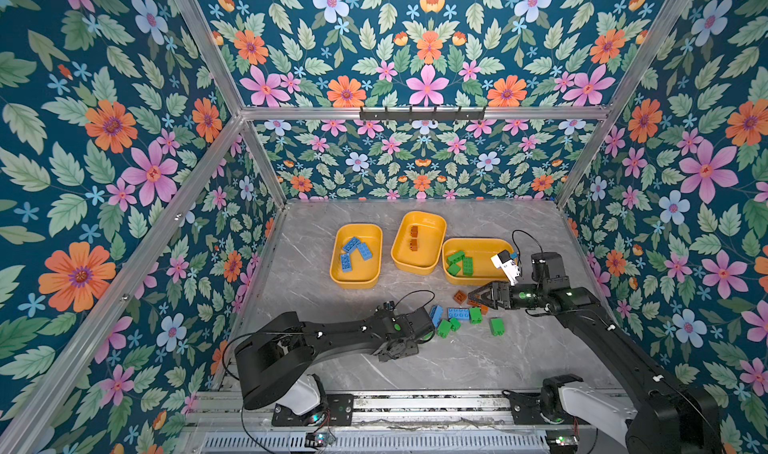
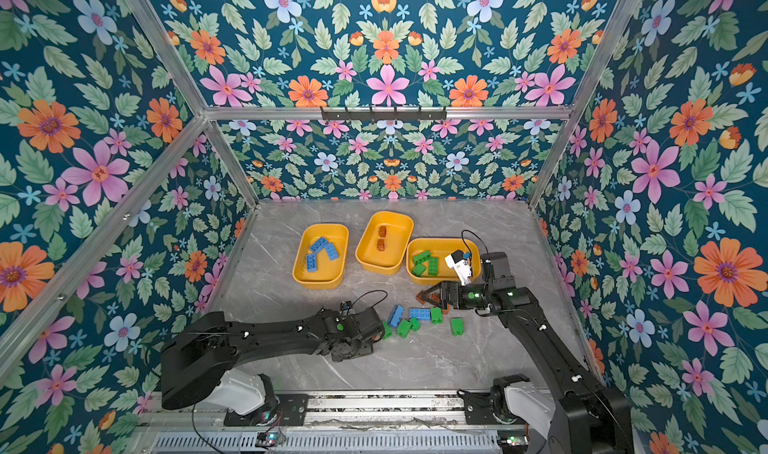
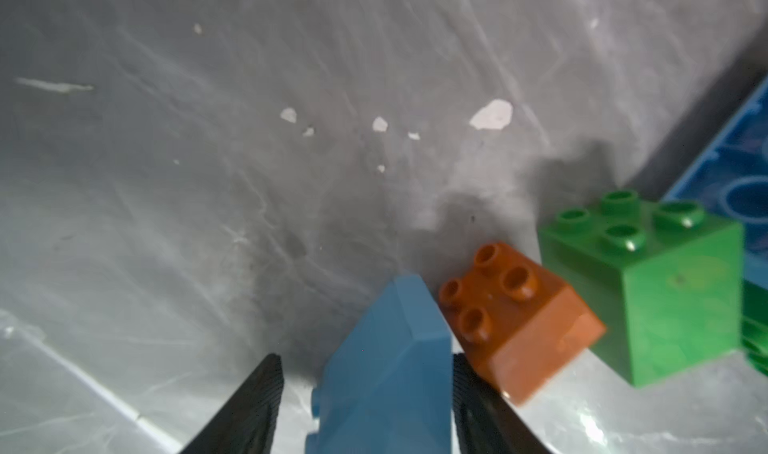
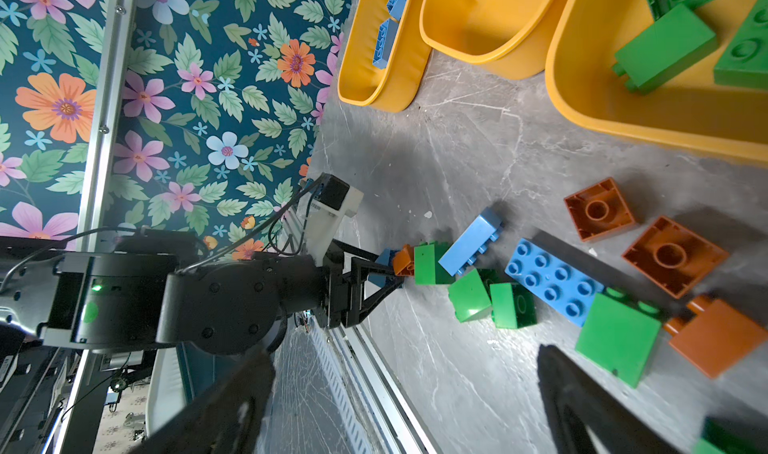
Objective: Sort the legos into containers by color
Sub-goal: 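Carry the blue wedge into the bin nearest the left gripper, release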
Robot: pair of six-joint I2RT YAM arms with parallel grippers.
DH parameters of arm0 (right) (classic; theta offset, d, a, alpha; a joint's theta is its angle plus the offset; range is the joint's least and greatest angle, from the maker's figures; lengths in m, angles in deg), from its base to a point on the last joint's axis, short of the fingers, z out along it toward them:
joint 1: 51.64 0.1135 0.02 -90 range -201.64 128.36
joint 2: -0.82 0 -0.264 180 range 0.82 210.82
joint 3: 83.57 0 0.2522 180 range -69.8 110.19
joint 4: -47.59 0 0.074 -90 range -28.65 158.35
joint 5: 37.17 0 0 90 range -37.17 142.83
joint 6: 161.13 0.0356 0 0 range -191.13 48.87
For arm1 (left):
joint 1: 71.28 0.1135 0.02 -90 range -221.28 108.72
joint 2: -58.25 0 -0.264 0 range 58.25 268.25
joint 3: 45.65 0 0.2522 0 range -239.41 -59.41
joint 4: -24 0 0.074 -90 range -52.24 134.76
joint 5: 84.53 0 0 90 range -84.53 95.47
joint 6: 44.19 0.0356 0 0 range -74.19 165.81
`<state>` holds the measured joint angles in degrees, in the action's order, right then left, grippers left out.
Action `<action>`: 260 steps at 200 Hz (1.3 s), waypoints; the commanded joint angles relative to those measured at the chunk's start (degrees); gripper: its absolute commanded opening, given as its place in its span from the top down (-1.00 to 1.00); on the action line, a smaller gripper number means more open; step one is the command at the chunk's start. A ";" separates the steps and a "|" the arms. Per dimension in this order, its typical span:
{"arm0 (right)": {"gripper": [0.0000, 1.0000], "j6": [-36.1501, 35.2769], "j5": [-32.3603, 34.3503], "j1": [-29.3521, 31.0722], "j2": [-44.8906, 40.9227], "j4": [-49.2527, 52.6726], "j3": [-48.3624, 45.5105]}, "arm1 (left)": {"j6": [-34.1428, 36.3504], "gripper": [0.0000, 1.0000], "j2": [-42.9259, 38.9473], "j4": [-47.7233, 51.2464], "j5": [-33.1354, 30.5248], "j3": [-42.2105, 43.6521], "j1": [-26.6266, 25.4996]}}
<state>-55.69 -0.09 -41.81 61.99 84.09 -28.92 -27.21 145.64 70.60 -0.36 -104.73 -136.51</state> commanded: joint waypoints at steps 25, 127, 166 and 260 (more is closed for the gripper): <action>-0.98 -0.22 -0.58 0.04 -0.35 -0.41 -0.01 | 2.04 0.04 1.21 -1.14 0.74 0.37 0.28; -0.98 2.80 -1.87 0.02 0.00 -3.96 0.16 | 17.25 0.31 -4.43 17.33 -3.83 -12.27 8.63; -0.98 4.98 -2.49 0.09 0.19 -6.85 0.25 | 34.53 0.29 -1.46 23.62 -7.08 -24.58 20.57; -0.98 5.48 -1.61 0.05 -0.94 -5.99 1.32 | 58.37 0.27 15.39 12.48 -6.31 -37.36 39.74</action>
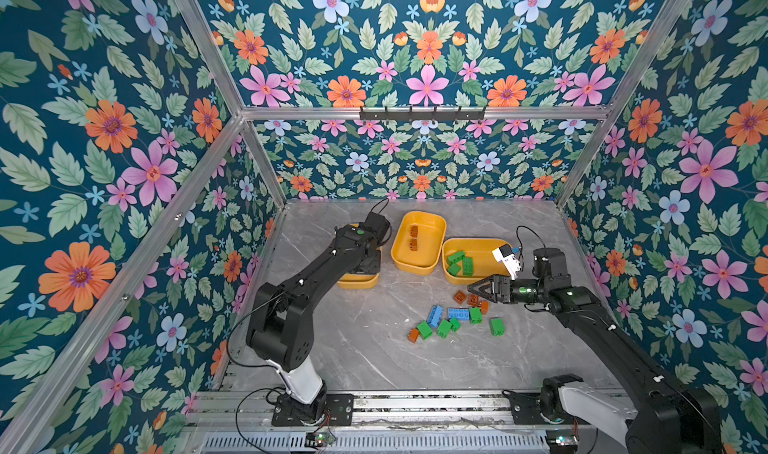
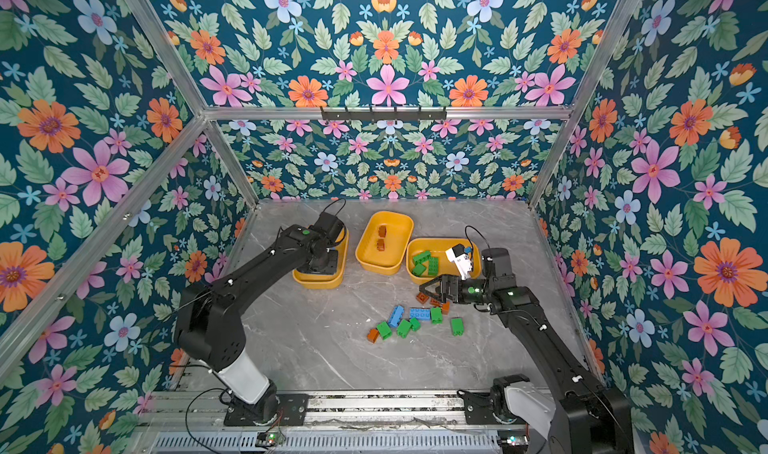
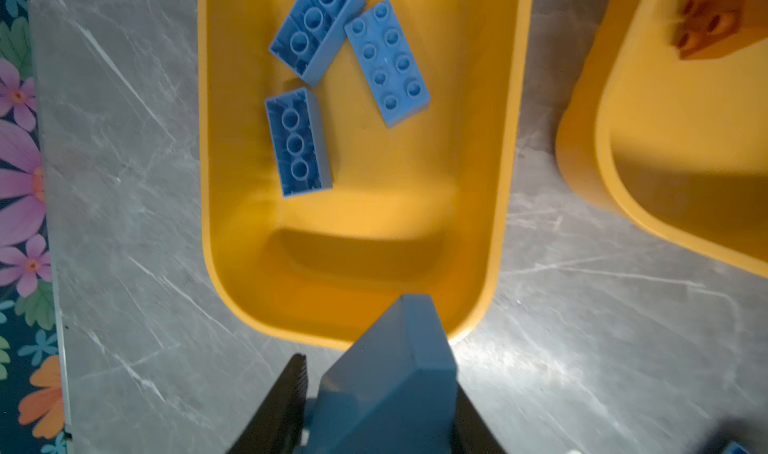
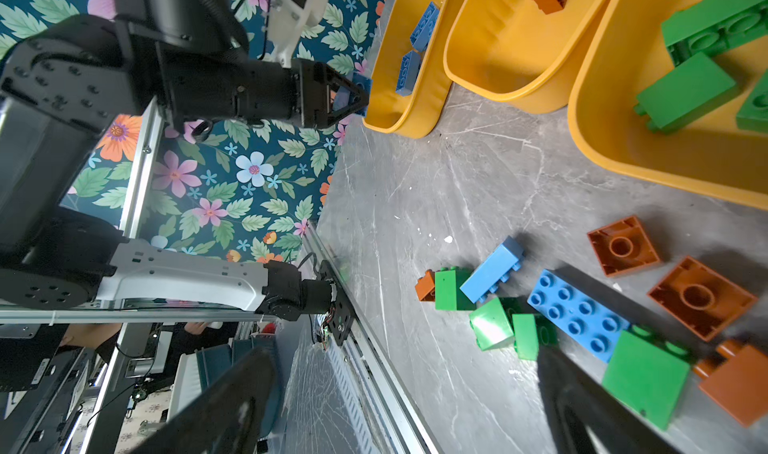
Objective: Sort the legos into containers by color
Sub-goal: 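Carry the blue wedge into the bin nearest the left gripper, release, then reach the right gripper to a small brown brick at the pile edge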
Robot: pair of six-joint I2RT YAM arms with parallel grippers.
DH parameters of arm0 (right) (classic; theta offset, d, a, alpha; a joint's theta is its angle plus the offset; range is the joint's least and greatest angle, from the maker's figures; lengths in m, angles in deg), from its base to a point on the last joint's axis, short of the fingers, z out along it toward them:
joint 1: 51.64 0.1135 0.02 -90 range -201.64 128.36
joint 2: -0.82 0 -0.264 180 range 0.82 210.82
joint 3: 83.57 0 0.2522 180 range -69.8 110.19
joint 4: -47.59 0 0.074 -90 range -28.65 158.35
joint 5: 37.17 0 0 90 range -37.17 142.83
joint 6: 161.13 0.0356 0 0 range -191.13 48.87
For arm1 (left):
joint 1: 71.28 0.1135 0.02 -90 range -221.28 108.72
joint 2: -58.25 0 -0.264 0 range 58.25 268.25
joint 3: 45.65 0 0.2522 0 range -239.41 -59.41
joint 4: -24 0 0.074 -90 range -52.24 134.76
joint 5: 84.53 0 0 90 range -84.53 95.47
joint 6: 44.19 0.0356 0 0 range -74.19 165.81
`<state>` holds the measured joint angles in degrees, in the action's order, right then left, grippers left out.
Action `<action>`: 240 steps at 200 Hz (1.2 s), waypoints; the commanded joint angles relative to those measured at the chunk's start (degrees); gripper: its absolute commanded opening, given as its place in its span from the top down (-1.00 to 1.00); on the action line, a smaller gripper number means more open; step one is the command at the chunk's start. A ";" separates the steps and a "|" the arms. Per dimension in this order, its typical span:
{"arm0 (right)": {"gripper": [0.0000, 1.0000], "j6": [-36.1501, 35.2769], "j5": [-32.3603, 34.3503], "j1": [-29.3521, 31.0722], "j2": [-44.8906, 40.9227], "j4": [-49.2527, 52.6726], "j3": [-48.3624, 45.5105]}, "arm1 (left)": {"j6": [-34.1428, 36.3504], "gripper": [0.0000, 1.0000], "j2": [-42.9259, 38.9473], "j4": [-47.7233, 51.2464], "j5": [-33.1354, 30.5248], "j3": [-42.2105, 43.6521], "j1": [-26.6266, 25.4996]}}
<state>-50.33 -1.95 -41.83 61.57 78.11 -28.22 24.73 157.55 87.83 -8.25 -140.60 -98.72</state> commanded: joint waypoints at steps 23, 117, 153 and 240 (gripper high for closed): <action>-0.98 0.13 0.79 0.20 -1.25 0.69 0.18 | 7.71 0.22 7.66 -6.74 2.47 -3.15 4.41; -0.96 4.28 9.42 10.96 -0.01 1.20 0.96 | 7.72 -0.93 3.28 -4.28 9.08 -3.28 5.11; -0.89 13.02 23.96 24.24 4.40 1.49 4.33 | 3.99 -0.97 -4.98 -5.05 15.88 1.94 5.11; -0.62 34.75 45.10 44.78 18.20 9.81 15.21 | -0.18 -0.97 -16.70 -7.58 24.06 11.69 6.34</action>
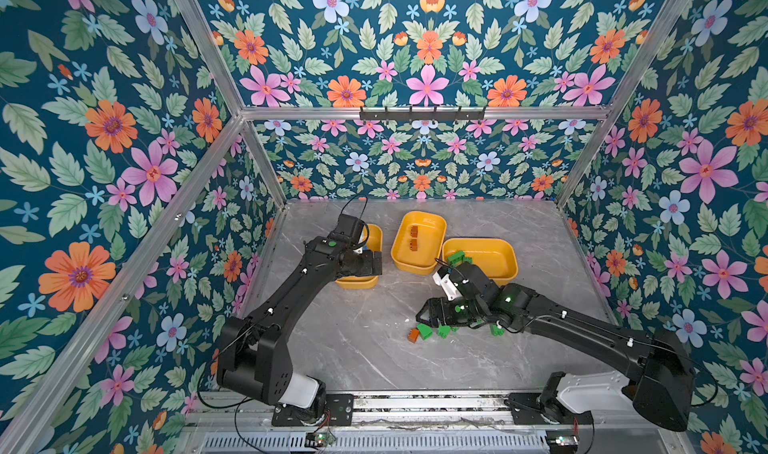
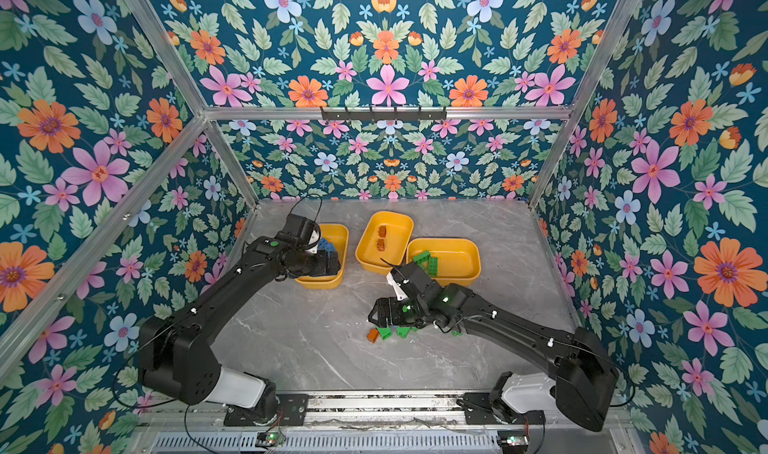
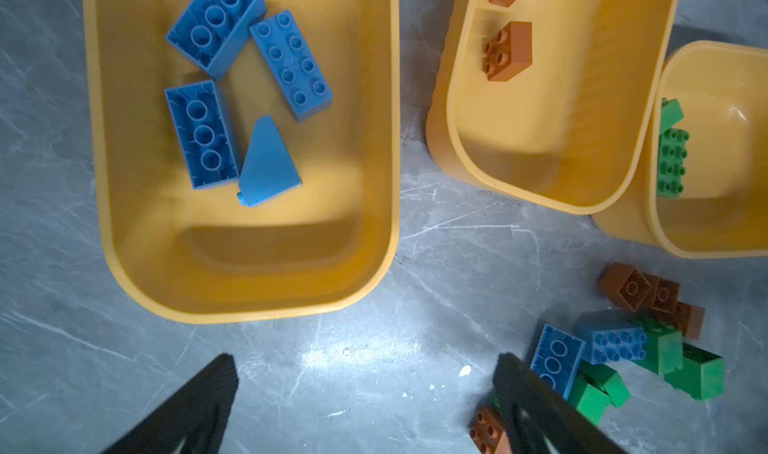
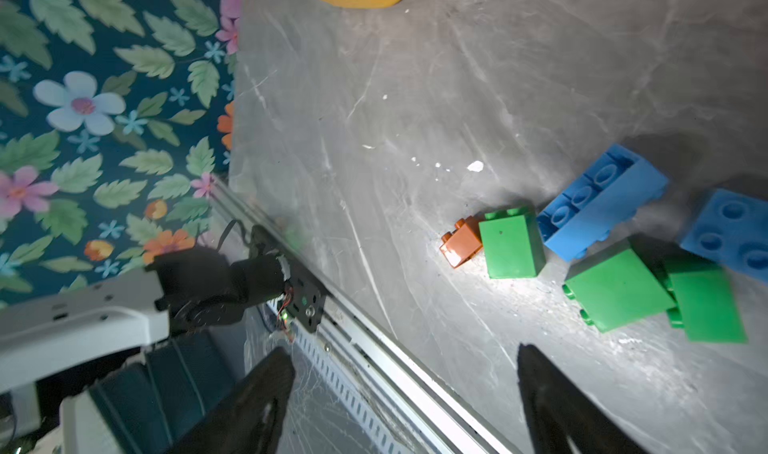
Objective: Sort the legos into containers by color
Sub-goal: 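Reach the right gripper to a small brown brick at the pile edge, then lower the right gripper and grasp the small brown brick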
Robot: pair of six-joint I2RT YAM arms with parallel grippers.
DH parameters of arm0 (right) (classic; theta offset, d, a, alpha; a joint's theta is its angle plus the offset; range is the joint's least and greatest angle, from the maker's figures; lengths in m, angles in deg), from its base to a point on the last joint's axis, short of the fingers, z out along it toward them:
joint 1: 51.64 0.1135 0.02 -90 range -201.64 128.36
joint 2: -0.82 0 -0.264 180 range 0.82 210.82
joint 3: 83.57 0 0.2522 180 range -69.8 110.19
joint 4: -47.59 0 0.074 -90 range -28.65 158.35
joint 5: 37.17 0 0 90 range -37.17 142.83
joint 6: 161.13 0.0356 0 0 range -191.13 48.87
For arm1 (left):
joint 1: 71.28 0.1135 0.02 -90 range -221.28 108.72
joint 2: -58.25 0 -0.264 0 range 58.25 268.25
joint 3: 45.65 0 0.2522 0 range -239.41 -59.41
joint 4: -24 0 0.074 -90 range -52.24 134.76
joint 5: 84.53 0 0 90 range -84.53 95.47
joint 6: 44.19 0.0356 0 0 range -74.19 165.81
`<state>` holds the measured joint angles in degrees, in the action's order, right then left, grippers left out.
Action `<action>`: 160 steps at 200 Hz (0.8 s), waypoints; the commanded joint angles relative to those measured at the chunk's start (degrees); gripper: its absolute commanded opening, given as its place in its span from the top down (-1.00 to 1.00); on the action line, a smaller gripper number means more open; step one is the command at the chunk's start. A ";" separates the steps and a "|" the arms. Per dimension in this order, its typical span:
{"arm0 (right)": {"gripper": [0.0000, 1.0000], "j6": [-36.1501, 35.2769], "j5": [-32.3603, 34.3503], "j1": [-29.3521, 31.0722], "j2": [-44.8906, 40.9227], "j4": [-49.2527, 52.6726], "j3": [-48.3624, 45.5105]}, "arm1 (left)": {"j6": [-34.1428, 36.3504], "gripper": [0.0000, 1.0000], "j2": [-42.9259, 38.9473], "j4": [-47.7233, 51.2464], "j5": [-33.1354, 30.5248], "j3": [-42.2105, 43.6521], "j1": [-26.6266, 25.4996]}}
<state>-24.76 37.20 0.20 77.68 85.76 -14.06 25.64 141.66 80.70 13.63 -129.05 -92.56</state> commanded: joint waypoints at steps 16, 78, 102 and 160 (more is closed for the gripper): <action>-0.59 14.77 9.09 5.49 4.37 3.54 2.18 | -0.89 -0.97 -1.38 0.20 1.95 0.18 0.44; -0.31 30.46 15.87 11.91 16.57 10.93 10.91 | 0.39 -0.97 -0.97 -0.96 2.30 2.21 1.32; -0.23 33.66 16.86 12.41 21.62 13.04 13.79 | 0.46 -0.98 -0.55 -1.57 2.24 2.23 1.50; 0.00 36.20 18.02 12.24 30.44 18.40 20.73 | 0.93 -0.97 0.63 -2.49 2.87 1.01 1.67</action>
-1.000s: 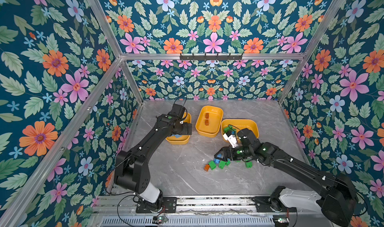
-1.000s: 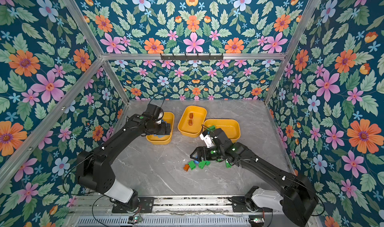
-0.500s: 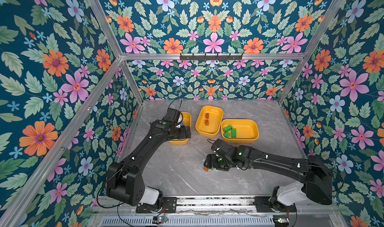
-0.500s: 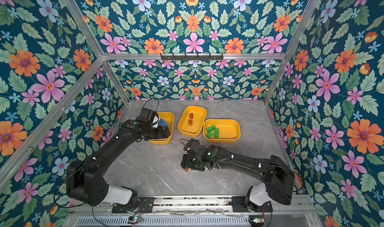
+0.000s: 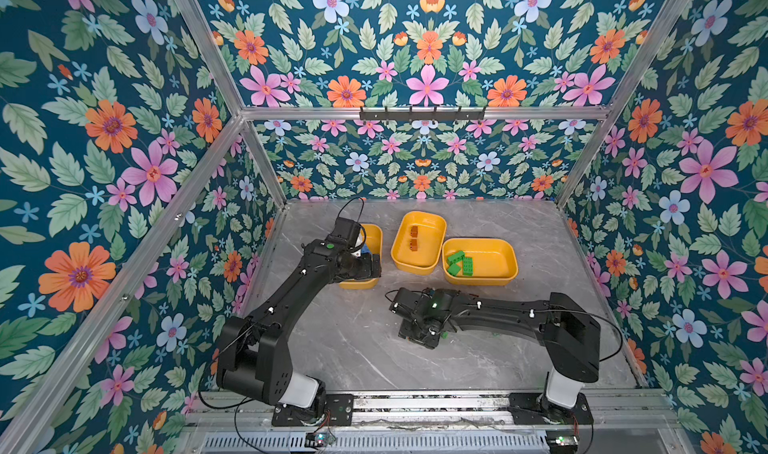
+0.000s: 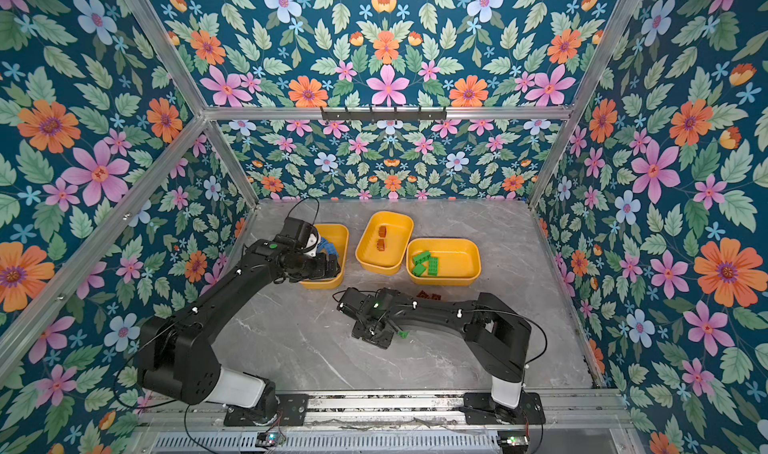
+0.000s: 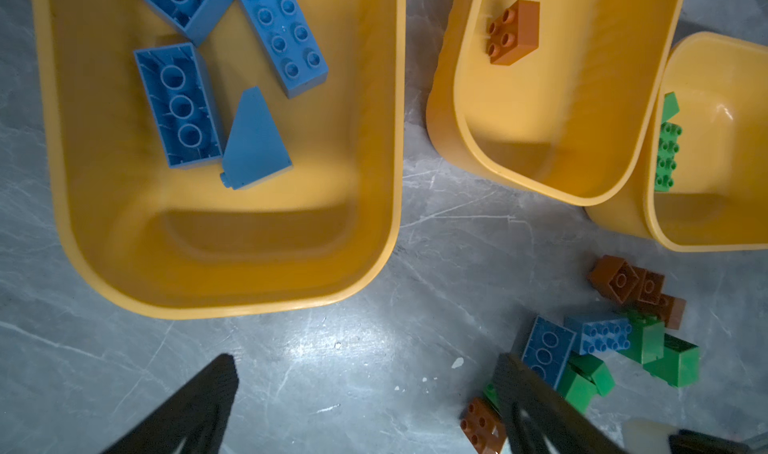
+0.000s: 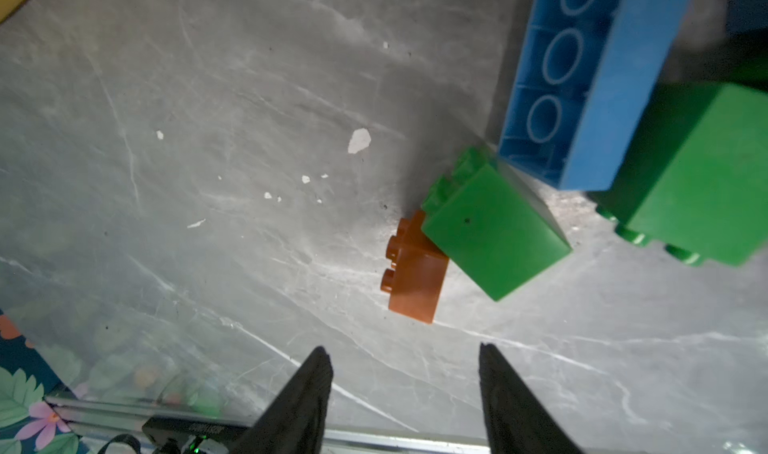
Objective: Sort the legos into containers by color
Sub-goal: 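Lower the right gripper and grasp the small brown brick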
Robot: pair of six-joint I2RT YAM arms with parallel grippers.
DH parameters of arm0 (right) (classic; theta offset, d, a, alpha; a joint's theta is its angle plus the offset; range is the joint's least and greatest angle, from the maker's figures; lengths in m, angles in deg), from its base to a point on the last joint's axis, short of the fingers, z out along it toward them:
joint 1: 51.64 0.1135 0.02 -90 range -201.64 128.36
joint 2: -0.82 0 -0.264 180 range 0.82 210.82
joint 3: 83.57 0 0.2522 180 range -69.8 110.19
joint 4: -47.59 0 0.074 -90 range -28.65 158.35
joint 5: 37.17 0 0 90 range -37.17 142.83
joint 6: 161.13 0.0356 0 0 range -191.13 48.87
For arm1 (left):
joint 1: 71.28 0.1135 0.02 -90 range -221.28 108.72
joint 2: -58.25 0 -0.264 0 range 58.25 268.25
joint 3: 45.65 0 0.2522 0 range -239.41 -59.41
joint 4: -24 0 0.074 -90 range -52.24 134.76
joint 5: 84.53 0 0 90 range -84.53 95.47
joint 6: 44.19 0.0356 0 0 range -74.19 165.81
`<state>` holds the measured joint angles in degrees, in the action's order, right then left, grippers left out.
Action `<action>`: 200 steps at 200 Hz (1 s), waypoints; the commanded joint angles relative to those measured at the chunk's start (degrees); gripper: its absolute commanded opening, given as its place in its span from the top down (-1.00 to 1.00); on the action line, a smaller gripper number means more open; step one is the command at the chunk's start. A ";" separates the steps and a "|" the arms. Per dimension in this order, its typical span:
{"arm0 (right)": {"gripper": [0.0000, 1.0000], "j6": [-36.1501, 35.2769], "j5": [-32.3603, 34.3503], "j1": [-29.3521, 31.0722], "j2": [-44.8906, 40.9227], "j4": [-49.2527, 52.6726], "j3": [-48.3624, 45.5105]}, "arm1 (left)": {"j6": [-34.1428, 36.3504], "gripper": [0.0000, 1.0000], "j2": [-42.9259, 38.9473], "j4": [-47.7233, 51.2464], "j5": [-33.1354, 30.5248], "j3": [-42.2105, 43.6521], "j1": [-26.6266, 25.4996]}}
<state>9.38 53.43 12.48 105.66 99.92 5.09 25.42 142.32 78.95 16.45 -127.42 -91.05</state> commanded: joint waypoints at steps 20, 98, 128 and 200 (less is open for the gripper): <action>0.04 2.02 1.92 -0.05 4.30 4.60 2.67 | 1.97 -0.98 0.07 -0.51 0.09 -0.47 0.44; 0.28 0.85 2.84 -0.65 9.98 5.57 5.37 | 2.83 -0.98 -0.51 -0.48 0.11 0.65 1.39; 0.36 -0.77 4.05 -1.40 10.64 6.37 6.30 | 2.53 -0.98 -1.50 -0.34 0.09 1.91 1.48; 0.72 -5.80 6.20 -1.93 3.89 11.54 11.09 | 1.45 -0.98 -3.01 1.12 -1.62 1.48 1.88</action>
<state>6.43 56.43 10.64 113.24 107.09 13.81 27.72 139.87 78.87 16.28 -125.12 -89.45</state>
